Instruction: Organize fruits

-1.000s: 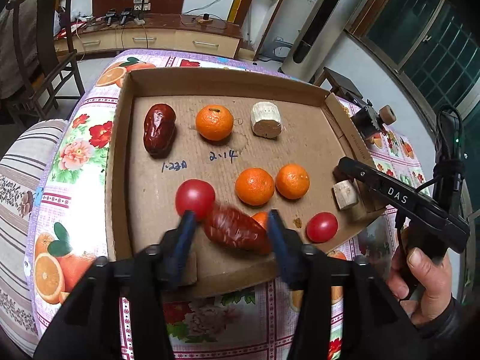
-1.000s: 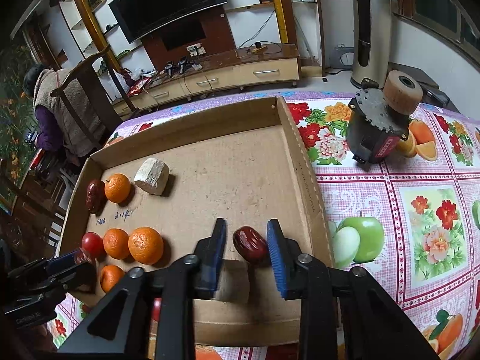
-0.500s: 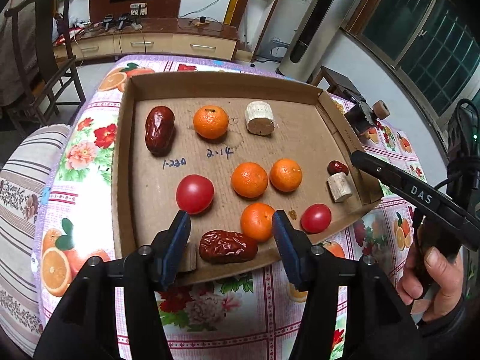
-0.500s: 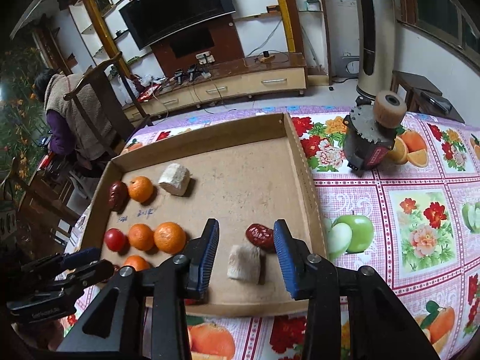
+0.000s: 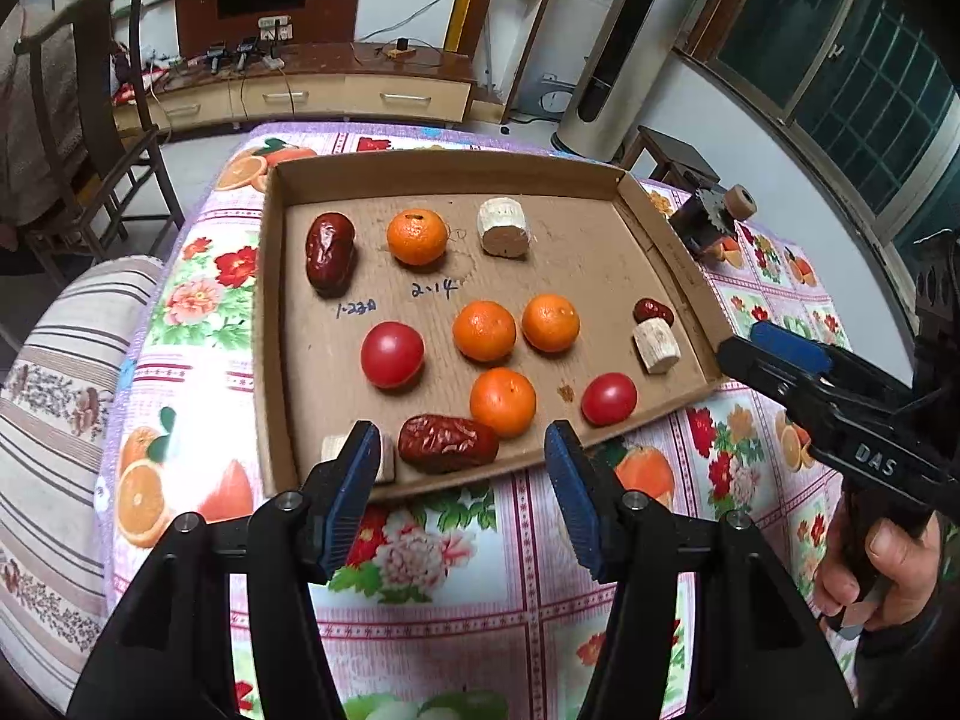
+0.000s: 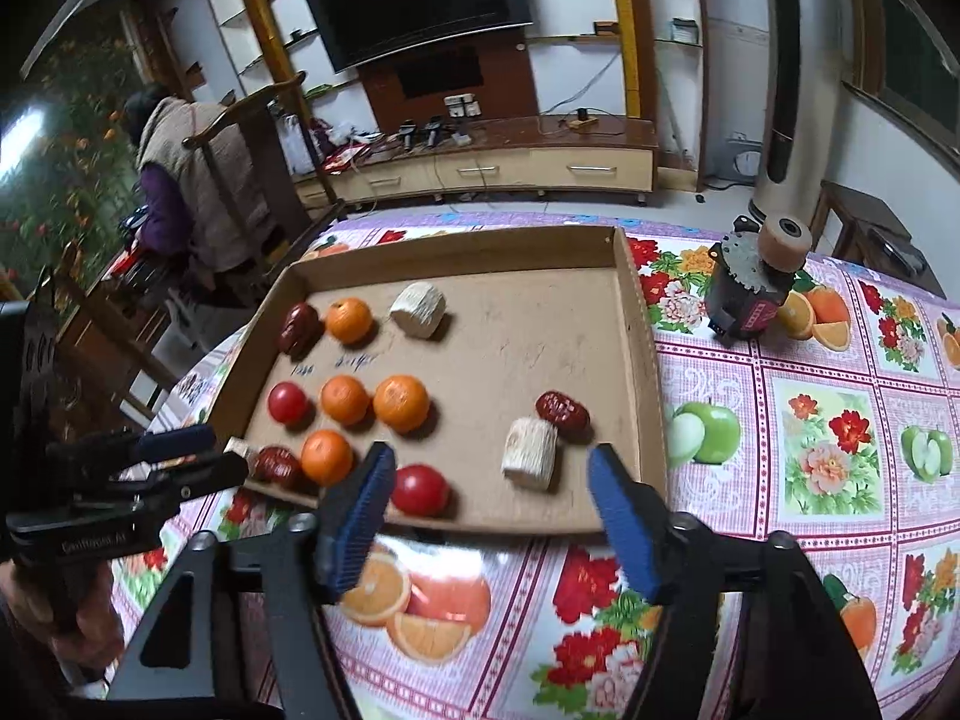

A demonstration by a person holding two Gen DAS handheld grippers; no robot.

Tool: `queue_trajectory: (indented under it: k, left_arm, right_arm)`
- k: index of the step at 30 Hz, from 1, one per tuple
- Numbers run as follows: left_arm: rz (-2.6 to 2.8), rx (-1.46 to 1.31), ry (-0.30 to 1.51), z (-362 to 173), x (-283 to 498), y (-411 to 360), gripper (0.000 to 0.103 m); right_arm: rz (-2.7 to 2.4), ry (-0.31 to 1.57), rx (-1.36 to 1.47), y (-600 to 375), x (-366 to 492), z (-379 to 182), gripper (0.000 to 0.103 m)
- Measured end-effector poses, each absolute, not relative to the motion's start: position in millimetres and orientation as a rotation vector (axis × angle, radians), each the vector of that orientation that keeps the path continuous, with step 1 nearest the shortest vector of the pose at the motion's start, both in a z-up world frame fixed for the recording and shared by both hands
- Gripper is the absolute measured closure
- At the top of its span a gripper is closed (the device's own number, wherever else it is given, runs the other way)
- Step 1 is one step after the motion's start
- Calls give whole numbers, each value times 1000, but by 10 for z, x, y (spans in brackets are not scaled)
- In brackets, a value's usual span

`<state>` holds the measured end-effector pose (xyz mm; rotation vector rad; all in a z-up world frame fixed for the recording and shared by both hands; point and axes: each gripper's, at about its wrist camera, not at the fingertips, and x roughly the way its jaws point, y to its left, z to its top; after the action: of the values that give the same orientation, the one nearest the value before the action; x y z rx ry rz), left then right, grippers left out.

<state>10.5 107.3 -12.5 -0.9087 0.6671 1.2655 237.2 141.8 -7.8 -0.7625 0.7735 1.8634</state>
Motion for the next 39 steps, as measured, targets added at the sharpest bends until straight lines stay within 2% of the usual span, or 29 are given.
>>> queue_trajectory:
  k: [6,10,22,30,39]
  left_arm:
    - [1304,-854,689,-16,137,901,47]
    - [1362,-798,717,73,153,781,34]
    - [1363,-733,730,272,228,478,34]
    - [1360,-677,740,380,341,330,34]
    - [1370,-645,739,461,374,236,34]
  right_arm:
    - [1883,717,-842,1238,2388,-45,26]
    - [1887,665,-887,1101,2406,-6,21]
    - [1949,622,-933,843,2454,89,18]
    - [2007,517,-993,614,2339,163,18]
    - [2012,508,-993,587,2325,217,18]
